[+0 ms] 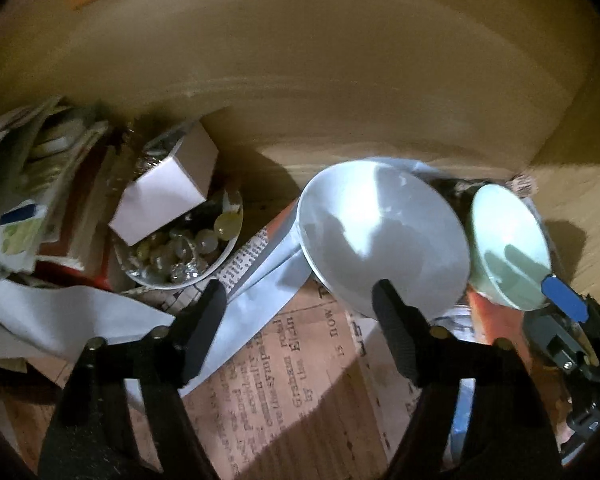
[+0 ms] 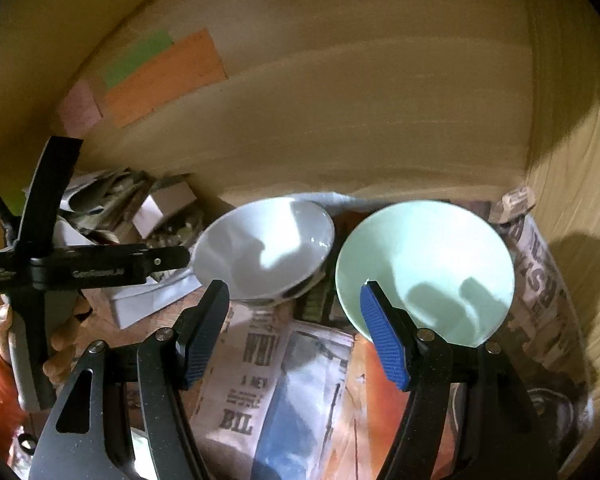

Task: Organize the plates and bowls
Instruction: 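Move both grippers to the white bowl and close on its rim, then lift the white bowl with both grippers and carry it toward the stack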

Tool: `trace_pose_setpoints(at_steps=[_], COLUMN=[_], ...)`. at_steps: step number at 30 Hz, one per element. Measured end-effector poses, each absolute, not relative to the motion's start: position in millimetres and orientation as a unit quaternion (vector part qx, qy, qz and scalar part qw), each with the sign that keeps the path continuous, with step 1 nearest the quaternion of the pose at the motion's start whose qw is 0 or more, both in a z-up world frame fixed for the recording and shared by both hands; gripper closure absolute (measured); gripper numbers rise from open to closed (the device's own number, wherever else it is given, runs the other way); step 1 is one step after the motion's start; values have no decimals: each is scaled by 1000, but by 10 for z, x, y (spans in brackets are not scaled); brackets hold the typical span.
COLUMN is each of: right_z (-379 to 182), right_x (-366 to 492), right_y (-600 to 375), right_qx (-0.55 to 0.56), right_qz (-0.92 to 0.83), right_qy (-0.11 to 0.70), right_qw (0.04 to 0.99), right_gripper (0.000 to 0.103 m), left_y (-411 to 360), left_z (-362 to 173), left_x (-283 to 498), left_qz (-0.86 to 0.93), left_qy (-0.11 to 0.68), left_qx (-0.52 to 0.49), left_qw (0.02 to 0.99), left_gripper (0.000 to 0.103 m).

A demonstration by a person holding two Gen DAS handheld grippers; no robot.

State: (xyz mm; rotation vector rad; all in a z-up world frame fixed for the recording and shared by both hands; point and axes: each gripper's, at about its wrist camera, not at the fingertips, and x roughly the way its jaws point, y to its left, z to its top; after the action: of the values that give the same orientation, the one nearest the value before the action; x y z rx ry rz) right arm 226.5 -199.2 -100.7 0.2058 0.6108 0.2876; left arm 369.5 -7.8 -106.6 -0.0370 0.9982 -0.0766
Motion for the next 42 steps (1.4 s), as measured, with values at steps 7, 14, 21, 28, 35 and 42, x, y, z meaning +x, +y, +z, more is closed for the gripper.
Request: trace_pose_setpoints(at_steps=[7,14,21,28,35,42], right_z=[-1138,-1200,-1229,-1286,-1415,-1543], right_x=[2345,2363,2370,2400,2482,2595], right_y=[-1998,-2000,-2001,-1926,-1871,-1859], right_qx=[109,107,104,99,93,115], right_qz=[145,144,148,159,158,177], right_qy=[316,320,324,337,364,391], right_qw=[931,930,929,923,913,896], right_gripper=[38,38,38,45,69,91], left_y=[-161,-366,-345,-354,-360,-342], left_z=[-1283,-1406,-1442,-1453,-1425,-1383], left_x=[3863,3915,3774,3494,3198,3206], left_qz=[-38,-69,-83,-92,-120,-128], left_qy=[499,511,522,534,535,528], left_qx=[-4,26,30,49,69,68], left_qw=[866,856,849,839,834,837], left_gripper=[52,81,83,83,83,83])
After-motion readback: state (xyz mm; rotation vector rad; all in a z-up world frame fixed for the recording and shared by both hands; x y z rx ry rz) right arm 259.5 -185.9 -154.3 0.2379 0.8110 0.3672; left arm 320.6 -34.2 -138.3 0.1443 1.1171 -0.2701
